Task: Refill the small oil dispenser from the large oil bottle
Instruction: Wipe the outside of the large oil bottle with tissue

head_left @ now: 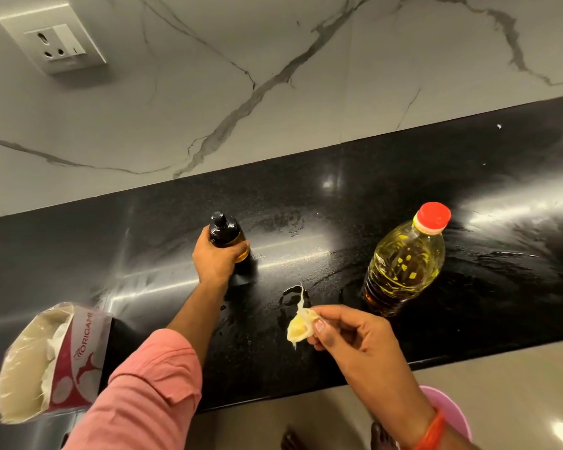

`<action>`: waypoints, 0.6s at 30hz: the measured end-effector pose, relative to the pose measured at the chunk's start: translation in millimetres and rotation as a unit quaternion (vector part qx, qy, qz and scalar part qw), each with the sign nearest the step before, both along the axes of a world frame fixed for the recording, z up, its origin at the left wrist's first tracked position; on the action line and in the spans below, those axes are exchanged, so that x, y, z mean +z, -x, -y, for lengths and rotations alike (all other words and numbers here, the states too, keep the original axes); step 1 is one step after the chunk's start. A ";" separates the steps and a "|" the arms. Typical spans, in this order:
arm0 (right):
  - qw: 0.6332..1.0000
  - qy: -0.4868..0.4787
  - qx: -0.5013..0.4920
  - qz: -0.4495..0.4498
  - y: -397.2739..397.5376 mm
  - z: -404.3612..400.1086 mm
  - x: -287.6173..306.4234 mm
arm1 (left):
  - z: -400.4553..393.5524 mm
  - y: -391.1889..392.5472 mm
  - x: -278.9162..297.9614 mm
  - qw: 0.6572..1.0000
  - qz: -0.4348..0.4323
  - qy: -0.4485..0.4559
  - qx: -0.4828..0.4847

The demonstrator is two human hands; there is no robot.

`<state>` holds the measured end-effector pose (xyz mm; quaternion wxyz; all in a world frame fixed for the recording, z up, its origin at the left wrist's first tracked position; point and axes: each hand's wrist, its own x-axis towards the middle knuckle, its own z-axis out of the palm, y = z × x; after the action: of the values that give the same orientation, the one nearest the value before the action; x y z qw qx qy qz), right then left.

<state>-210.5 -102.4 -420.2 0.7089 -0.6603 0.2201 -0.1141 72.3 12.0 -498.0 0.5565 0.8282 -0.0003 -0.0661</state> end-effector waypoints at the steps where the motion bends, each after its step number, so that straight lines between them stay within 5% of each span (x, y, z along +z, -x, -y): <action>1: 1.000 0.000 -0.001 -0.002 0.3 -0.3 0.0 | 0.0 -0.7 -0.3 1.000 0.000 -0.001 -0.002; 11: 0.999 0.020 -0.028 0.038 15.4 14.4 9.2 | -5.7 13.4 -3.5 0.999 -0.025 0.013 -0.041; 18: 0.984 0.037 -0.130 0.113 49.9 58.2 23.9 | -3.0 133.8 19.8 0.998 0.046 0.023 0.021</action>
<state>-260.5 -160.6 -396.3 0.6835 -0.6345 0.2186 -0.2870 -61.5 15.1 -478.2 0.5758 0.8174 -0.0101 -0.0165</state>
